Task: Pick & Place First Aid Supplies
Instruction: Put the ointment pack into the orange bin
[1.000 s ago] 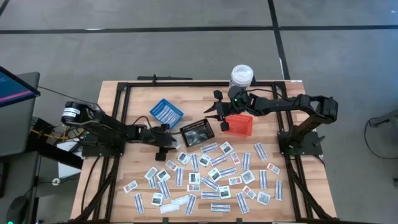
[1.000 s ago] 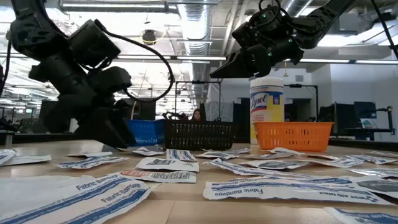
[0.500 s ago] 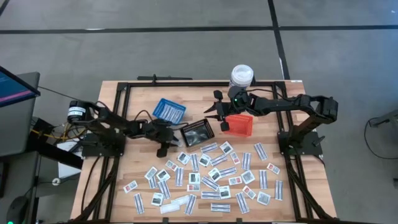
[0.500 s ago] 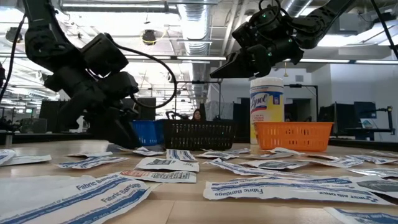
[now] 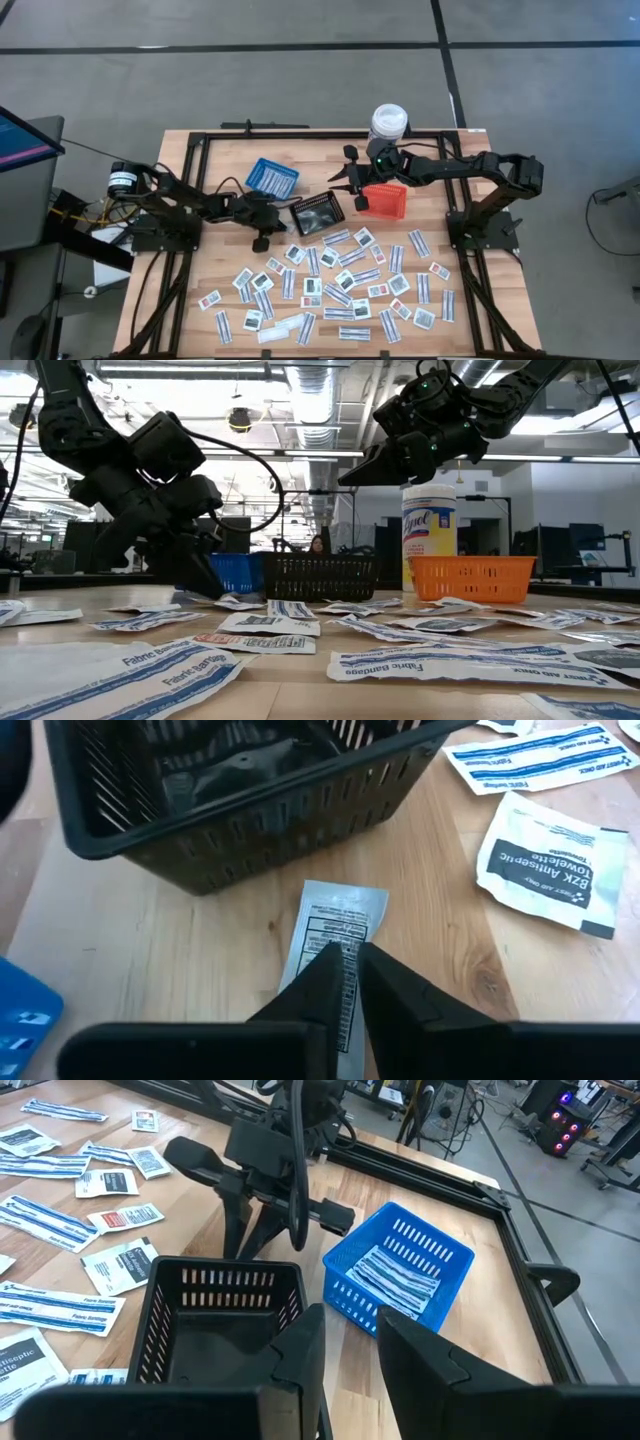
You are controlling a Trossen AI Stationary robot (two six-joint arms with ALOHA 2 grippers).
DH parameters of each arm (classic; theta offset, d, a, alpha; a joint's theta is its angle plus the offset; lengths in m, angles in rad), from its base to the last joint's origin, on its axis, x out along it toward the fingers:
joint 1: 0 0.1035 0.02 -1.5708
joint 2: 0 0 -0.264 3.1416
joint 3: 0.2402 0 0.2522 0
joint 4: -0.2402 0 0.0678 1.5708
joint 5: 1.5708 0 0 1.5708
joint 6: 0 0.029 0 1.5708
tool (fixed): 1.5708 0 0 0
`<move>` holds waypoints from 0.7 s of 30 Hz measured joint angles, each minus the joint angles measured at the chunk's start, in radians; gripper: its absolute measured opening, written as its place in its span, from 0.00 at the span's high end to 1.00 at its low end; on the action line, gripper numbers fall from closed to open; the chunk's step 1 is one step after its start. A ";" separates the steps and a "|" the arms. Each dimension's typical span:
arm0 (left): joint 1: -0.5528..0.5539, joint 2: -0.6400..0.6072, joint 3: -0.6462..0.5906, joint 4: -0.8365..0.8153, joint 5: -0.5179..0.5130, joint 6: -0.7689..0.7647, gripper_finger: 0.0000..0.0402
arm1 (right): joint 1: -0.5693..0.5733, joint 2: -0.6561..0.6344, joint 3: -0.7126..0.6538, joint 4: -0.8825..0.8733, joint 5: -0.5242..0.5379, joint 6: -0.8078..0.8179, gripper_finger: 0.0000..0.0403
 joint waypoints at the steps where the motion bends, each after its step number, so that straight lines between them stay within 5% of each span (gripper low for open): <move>1: 0.000 0.000 0.000 0.002 0.000 0.000 0.92 | 0.000 0.000 0.000 0.000 0.000 0.000 0.78; 21: -0.040 -0.012 0.000 0.041 -0.023 0.000 0.99 | 0.000 0.000 0.000 0.000 0.000 0.000 0.78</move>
